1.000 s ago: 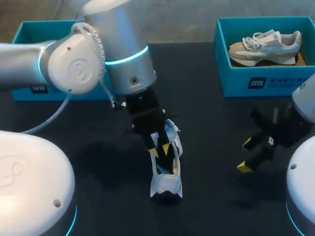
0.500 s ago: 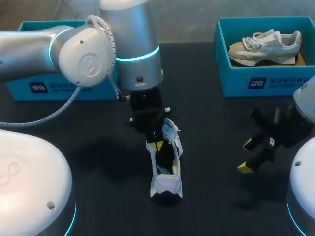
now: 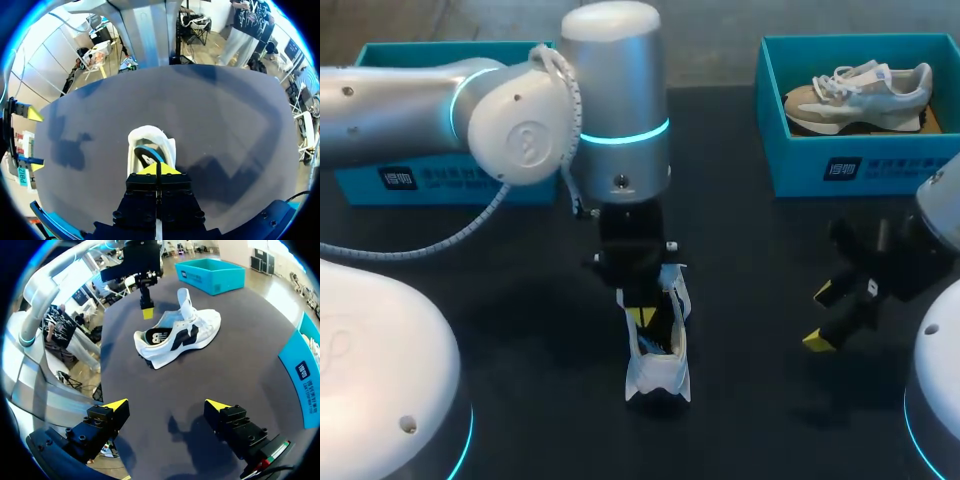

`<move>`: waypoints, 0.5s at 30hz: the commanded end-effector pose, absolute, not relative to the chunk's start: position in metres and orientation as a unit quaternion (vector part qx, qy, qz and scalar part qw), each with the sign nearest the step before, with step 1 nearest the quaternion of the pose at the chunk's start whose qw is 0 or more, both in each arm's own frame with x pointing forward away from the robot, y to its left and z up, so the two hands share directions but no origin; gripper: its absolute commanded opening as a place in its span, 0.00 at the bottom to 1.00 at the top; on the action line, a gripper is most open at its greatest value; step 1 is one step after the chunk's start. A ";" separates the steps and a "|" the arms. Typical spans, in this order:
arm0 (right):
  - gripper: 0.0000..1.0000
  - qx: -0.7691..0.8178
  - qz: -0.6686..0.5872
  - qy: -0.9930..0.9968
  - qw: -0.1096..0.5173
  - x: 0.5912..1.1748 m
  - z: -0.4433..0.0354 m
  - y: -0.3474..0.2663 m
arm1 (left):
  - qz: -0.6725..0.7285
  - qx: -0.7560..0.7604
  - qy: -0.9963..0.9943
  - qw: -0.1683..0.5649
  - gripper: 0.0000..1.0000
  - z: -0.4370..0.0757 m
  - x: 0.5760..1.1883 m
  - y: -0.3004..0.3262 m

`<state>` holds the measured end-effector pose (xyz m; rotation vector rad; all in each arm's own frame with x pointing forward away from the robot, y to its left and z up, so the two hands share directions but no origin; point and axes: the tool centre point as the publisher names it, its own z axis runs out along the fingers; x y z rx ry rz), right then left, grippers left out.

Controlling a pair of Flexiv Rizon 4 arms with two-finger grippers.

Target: Take the shoe out of the shoebox, open the shoe tongue, remove and reinsert the insole, then place the shoe into the shoebox

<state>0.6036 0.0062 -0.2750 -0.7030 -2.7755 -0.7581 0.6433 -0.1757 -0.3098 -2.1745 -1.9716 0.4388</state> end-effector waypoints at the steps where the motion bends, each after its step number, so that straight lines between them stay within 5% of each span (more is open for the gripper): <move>1: 1.00 -0.237 -0.255 -0.933 0.088 0.601 -0.275 0.006 | 0.142 -0.734 -0.657 0.092 0.00 -0.320 0.638 -0.178; 15: 1.00 -0.237 -0.255 -0.933 0.088 0.601 -0.275 0.006 | 0.134 -0.745 -0.641 0.128 0.00 -0.334 0.631 -0.180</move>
